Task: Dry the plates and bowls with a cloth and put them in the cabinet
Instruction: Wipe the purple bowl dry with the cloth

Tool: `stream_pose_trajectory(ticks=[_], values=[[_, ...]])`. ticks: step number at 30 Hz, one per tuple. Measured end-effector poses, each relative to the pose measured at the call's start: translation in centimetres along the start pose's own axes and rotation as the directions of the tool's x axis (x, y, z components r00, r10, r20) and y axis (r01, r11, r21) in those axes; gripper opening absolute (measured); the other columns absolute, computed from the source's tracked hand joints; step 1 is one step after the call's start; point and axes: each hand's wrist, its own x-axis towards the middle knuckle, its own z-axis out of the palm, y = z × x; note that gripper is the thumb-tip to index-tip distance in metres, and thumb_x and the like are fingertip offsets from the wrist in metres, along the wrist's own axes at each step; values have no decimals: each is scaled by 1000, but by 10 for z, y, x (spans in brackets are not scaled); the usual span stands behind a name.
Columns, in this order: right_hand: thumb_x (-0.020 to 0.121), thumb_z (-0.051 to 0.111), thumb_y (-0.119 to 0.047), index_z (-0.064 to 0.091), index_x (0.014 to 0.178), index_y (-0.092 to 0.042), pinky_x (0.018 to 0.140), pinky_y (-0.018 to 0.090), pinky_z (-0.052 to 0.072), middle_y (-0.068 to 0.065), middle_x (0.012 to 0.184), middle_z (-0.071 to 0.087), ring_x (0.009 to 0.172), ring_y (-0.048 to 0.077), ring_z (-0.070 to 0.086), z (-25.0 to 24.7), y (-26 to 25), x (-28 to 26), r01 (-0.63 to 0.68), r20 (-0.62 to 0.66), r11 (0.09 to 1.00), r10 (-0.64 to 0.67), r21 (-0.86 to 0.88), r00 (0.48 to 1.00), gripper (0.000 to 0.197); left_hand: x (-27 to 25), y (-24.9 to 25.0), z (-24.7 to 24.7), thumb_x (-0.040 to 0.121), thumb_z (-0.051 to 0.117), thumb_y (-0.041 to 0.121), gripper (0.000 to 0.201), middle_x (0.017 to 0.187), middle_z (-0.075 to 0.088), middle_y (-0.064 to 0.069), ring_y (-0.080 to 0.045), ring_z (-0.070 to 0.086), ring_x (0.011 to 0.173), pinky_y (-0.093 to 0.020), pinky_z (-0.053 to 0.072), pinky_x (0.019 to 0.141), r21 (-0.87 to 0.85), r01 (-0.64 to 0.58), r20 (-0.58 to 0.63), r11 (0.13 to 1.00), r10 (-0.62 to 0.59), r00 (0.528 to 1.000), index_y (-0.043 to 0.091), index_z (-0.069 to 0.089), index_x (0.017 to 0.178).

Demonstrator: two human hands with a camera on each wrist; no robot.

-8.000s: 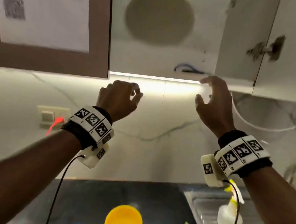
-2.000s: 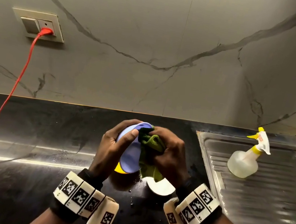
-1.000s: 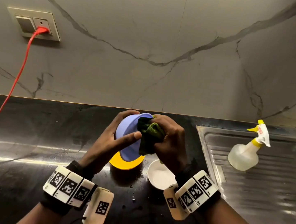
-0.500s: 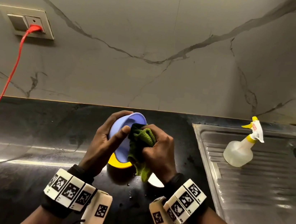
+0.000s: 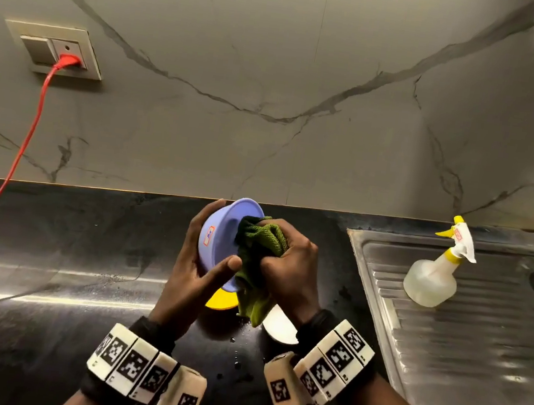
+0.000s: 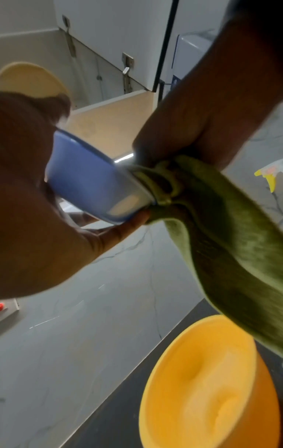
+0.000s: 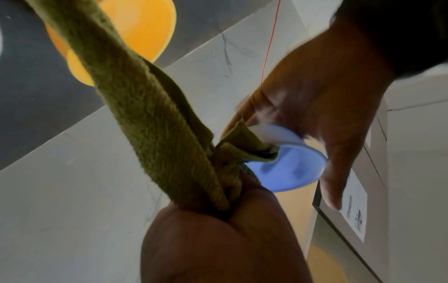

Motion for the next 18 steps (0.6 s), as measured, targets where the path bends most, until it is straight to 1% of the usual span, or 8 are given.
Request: stream_pose_trajectory(ticks=[3, 5, 7, 10, 12, 13, 15, 18], values=[[61, 58, 2, 74, 91, -12, 74, 27, 56, -4, 86, 74, 82, 10, 69, 5, -2, -10, -7, 51, 1000, 6, 21, 999, 37, 4, 5, -2, 64, 73, 74, 99, 132, 59, 2, -17, 60, 119, -22, 52, 89, -8, -8, -24, 1000, 7, 1000, 18, 45, 140], [61, 65, 2, 75, 94, -11, 76, 25, 54, -1, 91, 74, 85, 11, 69, 5, 2, -11, 6, 30, 1000, -5, -14, 1000, 36, 9, 11, -5, 65, 74, 72, 94, 129, 62, 3, -17, 62, 117, -23, 53, 88, 6, 1, 22, 1000, -1, 1000, 17, 49, 136], [60, 67, 5, 73, 91, -7, 75, 23, 51, 2, 91, 72, 84, 13, 66, 1, 4, -5, 69, 2, 996, -69, -56, 998, 33, 11, 17, -8, 69, 74, 68, 86, 127, 63, 5, -15, 64, 114, -21, 53, 87, 28, -7, 81, 1000, 5, 997, 16, 52, 134], [65, 61, -7, 71, 87, -3, 75, 21, 50, 7, 91, 69, 84, 14, 63, -5, -3, 6, 195, 43, 977, -192, -85, 980, 24, 11, 20, -8, 71, 74, 65, 80, 124, 65, 5, -13, 65, 111, -20, 51, 87, 35, -17, 94, 999, 13, 996, 15, 54, 130], [68, 58, -16, 71, 89, -3, 77, 19, 49, 8, 94, 68, 86, 13, 63, -6, -4, 7, 252, 90, 963, -244, -95, 966, 28, 10, 18, -9, 70, 76, 60, 75, 120, 67, 2, -15, 65, 109, -25, 51, 89, 31, 8, 74, 999, -10, 997, 15, 57, 127], [67, 56, -18, 72, 90, -3, 77, 20, 50, 8, 95, 68, 88, 13, 63, -5, -3, 5, 252, 98, 963, -244, -90, 965, 31, 10, 17, -11, 70, 75, 58, 72, 119, 67, 0, -16, 65, 109, -28, 51, 89, 37, 25, 75, 999, -28, 997, 17, 57, 126], [65, 56, -13, 72, 92, -4, 78, 27, 53, 6, 94, 71, 88, 14, 66, 0, 3, -1, 187, 63, 981, -183, -59, 981, 33, 9, 14, -15, 67, 74, 67, 79, 120, 66, 0, -19, 64, 110, -33, 52, 90, 54, 54, 109, 997, -60, 992, 21, 54, 129], [61, 58, 2, 74, 91, -8, 74, 36, 55, 1, 87, 74, 83, 16, 69, 8, 8, -7, 18, 27, 1000, -17, -11, 999, 36, 4, 9, -15, 64, 77, 69, 96, 131, 59, 5, -16, 62, 118, -25, 53, 90, 25, 38, 121, 999, -41, 992, 25, 41, 142]])
